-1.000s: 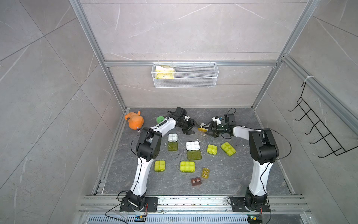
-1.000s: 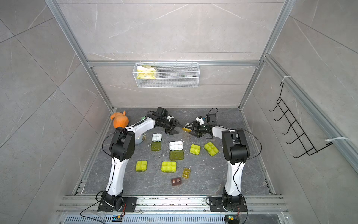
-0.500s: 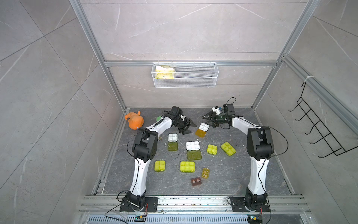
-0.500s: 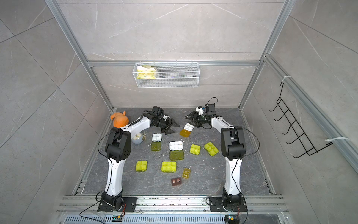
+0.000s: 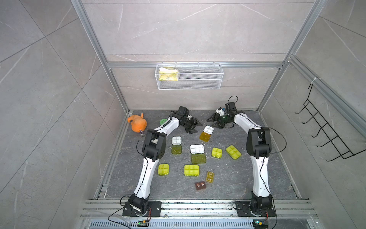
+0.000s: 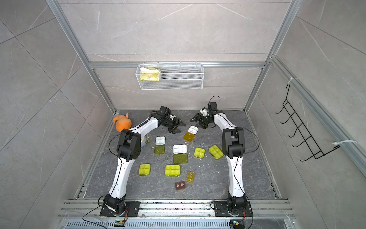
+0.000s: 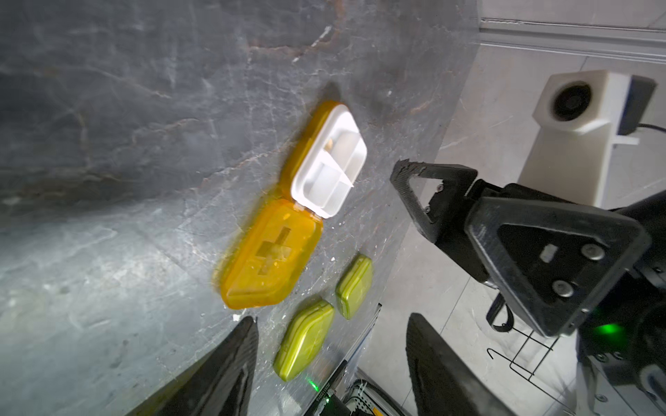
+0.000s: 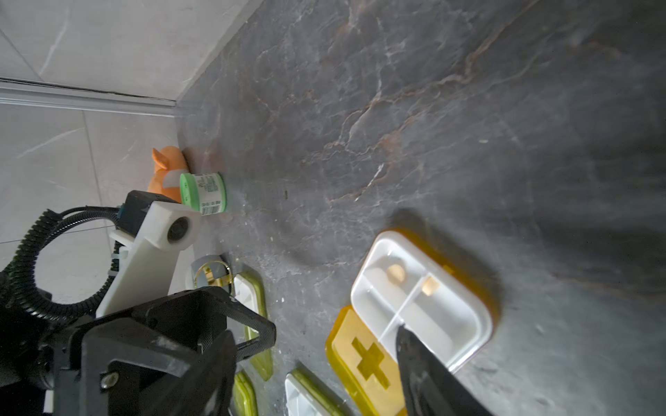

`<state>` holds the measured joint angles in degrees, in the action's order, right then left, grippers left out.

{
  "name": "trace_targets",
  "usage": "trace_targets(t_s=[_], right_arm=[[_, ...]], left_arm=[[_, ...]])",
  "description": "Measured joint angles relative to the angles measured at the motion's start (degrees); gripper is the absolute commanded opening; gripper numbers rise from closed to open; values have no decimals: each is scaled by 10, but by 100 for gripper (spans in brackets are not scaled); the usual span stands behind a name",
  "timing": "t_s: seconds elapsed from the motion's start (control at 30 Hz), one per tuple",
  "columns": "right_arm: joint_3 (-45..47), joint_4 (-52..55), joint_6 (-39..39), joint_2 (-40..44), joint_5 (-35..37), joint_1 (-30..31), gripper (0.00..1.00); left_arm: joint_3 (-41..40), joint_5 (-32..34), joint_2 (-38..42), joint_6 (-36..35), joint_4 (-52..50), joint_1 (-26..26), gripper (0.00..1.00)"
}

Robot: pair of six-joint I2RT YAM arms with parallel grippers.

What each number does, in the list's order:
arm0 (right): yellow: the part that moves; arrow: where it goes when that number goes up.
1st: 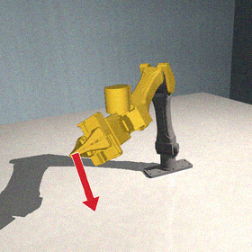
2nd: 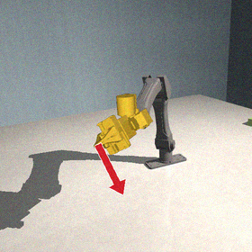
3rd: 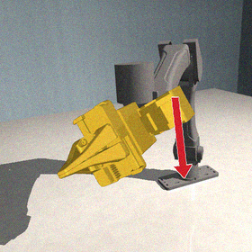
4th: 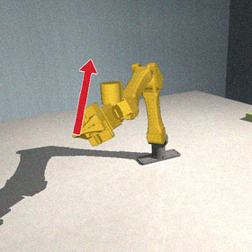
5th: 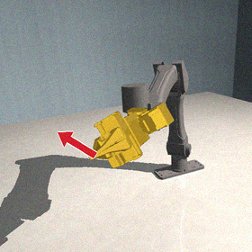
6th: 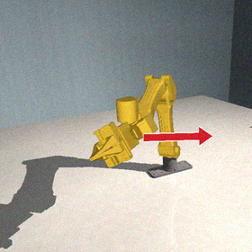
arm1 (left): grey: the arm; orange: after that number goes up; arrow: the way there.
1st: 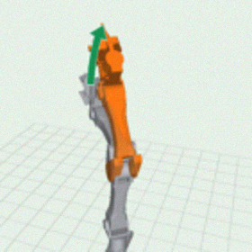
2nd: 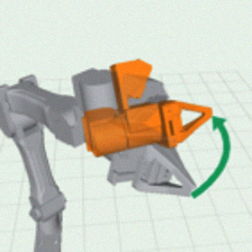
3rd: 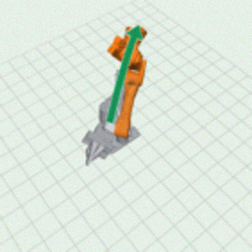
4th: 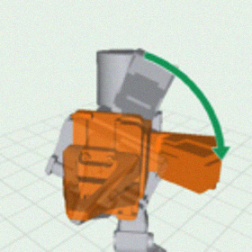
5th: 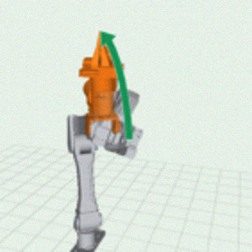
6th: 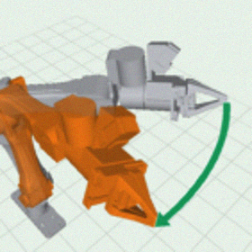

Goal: Close pillboxes
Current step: Move the pillbox to the center of the board.

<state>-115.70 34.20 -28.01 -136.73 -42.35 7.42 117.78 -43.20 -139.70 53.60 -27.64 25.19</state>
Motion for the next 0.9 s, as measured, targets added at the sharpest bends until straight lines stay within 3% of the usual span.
trace_targets(t_s=[0.17, 0.3, 0.6, 0.9], right_arm=[[-104, 65, 18, -67, 13, -3, 73], [-138, 101, 28, -92, 19, -5, 73], [-129, 123, 39, -93, 11, -6, 73], [-12, 91, 43, -45, -14, -7, 73]], left_arm=[[33, 9, -52, 12, -4, 3, 67], [37, 8, -60, 19, -5, 6, 67], [20, 3, -57, 22, 17, 38, 67], [-90, -5, -1, 26, 73, 80, 67]])
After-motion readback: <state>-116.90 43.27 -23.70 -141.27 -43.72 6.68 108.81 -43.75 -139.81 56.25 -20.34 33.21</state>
